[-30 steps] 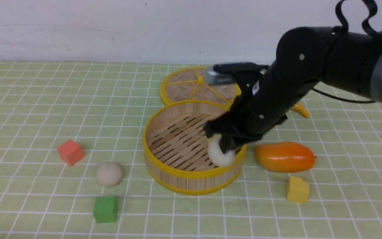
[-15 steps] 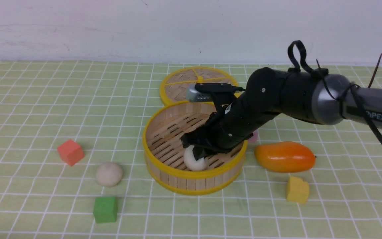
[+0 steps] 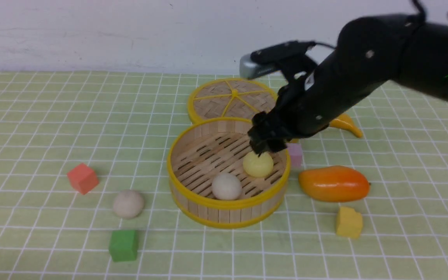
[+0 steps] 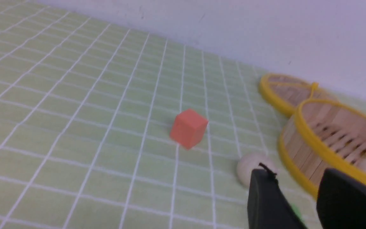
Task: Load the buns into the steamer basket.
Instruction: Use the left arm to grab a steamed stuffed bun
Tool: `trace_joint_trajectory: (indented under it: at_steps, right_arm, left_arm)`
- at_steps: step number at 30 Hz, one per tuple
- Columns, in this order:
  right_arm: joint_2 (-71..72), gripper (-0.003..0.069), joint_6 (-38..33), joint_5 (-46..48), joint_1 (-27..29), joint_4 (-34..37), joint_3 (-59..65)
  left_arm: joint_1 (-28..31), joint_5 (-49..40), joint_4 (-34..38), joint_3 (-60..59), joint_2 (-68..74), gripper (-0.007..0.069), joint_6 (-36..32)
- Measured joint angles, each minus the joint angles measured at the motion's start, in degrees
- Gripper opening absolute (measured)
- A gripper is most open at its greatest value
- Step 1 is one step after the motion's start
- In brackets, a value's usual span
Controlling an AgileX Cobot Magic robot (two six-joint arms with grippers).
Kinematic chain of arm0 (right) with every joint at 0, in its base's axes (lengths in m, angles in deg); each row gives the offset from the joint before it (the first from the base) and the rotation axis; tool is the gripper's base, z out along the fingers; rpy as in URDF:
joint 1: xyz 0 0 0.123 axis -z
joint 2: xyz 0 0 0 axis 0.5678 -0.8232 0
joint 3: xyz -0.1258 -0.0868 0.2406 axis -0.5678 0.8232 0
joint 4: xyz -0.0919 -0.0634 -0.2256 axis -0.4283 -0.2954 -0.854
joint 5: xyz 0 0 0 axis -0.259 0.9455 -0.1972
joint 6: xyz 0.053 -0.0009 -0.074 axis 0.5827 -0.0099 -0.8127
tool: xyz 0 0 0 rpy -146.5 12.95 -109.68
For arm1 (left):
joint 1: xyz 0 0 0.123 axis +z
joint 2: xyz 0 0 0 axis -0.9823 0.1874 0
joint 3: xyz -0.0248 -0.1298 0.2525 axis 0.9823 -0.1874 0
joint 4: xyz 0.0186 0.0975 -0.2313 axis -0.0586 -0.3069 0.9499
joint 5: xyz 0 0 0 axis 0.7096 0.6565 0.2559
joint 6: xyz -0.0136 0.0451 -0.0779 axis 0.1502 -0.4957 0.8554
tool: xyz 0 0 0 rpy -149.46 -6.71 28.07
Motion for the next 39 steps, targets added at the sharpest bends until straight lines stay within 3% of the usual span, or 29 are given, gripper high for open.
trace_joint_trajectory:
  at_steps: [3, 8, 12, 18, 27, 34, 39]
  right_arm:
    - [6.62, 0.0480, -0.15, 2.51, 0.00, -0.30, -0.06]
    - [16.55, 0.0221, -2.71, 4.76, 0.00, 2.07, 2.09]
    - [23.67, 0.0003, -4.29, 3.91, 0.00, 2.85, 10.17]
    - [34.43, -0.0020, -4.50, -5.16, 0.00, 2.21, 24.74]
    - [54.14, -0.0019, -4.50, -30.18, 0.00, -0.91, 47.17]
    - [65.86, -0.0017, -1.13, -31.51, 0.00, -0.56, 59.40]
    - [71.46, -0.0013, -0.81, -29.95, 0.00, -0.50, 63.97]
  left_arm:
    - [0.00, 9.07, 4.39, -0.11, 0.00, 0.0238, 0.00]
    - [0.00, 25.55, 10.41, -0.11, 0.00, 0.0238, 1.30]
    - [0.00, 23.90, 12.32, 2.52, 0.00, 0.0238, 3.57]
    - [0.00, 10.28, 12.40, 15.93, 4.97, 0.0238, 3.84]
    - [0.00, -21.26, 9.33, 41.73, 36.20, 0.0238, 0.13]
    - [0.00, -21.92, 10.28, 48.66, 56.46, 0.0238, -3.51]
    - [-0.44, -33.31, 15.31, 54.96, 69.63, 0.0238, -10.01]
